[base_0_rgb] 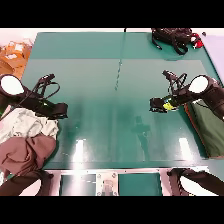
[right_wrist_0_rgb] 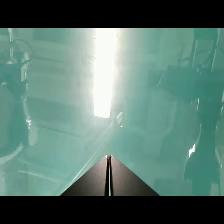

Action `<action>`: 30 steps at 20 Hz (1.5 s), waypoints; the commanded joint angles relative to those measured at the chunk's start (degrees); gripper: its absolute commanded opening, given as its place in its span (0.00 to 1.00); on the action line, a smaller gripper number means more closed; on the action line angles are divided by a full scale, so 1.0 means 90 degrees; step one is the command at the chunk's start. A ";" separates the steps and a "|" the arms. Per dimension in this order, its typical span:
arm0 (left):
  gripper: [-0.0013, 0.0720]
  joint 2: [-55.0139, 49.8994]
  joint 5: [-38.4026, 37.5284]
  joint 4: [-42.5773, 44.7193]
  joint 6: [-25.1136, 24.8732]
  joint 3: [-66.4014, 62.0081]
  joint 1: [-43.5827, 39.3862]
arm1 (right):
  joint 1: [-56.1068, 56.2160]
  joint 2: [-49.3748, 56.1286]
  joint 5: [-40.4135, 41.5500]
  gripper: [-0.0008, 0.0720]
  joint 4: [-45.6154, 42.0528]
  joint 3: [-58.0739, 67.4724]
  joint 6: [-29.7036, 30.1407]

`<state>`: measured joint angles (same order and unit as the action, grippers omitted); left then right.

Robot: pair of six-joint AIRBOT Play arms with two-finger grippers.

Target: Fold the shirts.

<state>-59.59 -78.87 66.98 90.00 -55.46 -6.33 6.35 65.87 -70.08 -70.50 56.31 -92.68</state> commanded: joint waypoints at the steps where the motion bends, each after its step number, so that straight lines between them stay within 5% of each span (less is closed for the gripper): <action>1: 0.05 0.0005 0.0002 0.0012 -0.0005 0.0005 0.0002 | 0.0007 -0.0005 -0.0002 0.03 0.0002 -0.0005 -0.0002; 7: 0.06 0.0005 0.0056 0.0821 -0.0204 0.0005 0.0002 | 0.0007 -0.0005 -0.0002 0.03 0.0002 -0.0005 -0.0005; 8: 0.21 0.0005 0.0051 0.1450 -0.0131 0.0005 0.0002 | 0.0007 -0.0005 -0.0002 0.03 0.0002 -0.0005 -0.0002; 9: 0.71 0.0005 0.0041 0.2183 0.0073 0.0007 0.0002 | 0.0007 -0.0005 -0.0002 0.03 0.0002 -0.0005 -0.0005; 10: 1.00 0.0005 0.0029 0.3082 0.0401 0.0007 0.0002 | 0.0007 -0.0005 -0.0002 0.03 0.0002 -0.0005 -0.0005; 12: 1.00 0.0005 0.0053 0.4226 0.0641 0.0107 0.0070 | 0.0007 -0.0005 -0.0002 0.03 0.0002 -0.0005 -0.0002; 20: 1.00 -0.0274 0.1984 0.4325 0.0631 0.1911 0.1265 | 0.0005 -0.0005 -0.0002 0.03 0.0002 -0.0005 -0.0005; 21: 0.98 -0.0299 0.2033 0.4350 0.0631 0.2028 0.1423 | 0.0005 -0.0005 -0.0002 0.03 0.0002 -0.0005 -0.0005; 22: 0.74 -0.0345 0.2040 0.4350 0.0631 0.2064 0.1581 | 0.0005 -0.0005 -0.0002 0.03 0.0002 -0.0005 -0.0002; 23: 0.30 -0.0350 0.2038 0.4347 0.0617 0.2062 0.1719 | 0.0005 -0.0005 -0.0002 0.03 0.0002 -0.0005 -0.0002; 24: 0.05 -0.0350 0.1974 0.4340 0.0585 0.2023 0.1787 | 0.0005 -0.0005 -0.0002 0.03 0.0002 -0.0005 -0.0002; 30: 0.05 -0.0262 0.1059 0.2358 -0.0702 0.0391 0.1710 | 0.0005 -0.0005 -0.0002 0.03 0.0002 -0.0005 -0.0002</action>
<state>-62.43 -65.63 98.37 89.52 -45.28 9.19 6.35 65.87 -70.11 -70.50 56.31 -92.68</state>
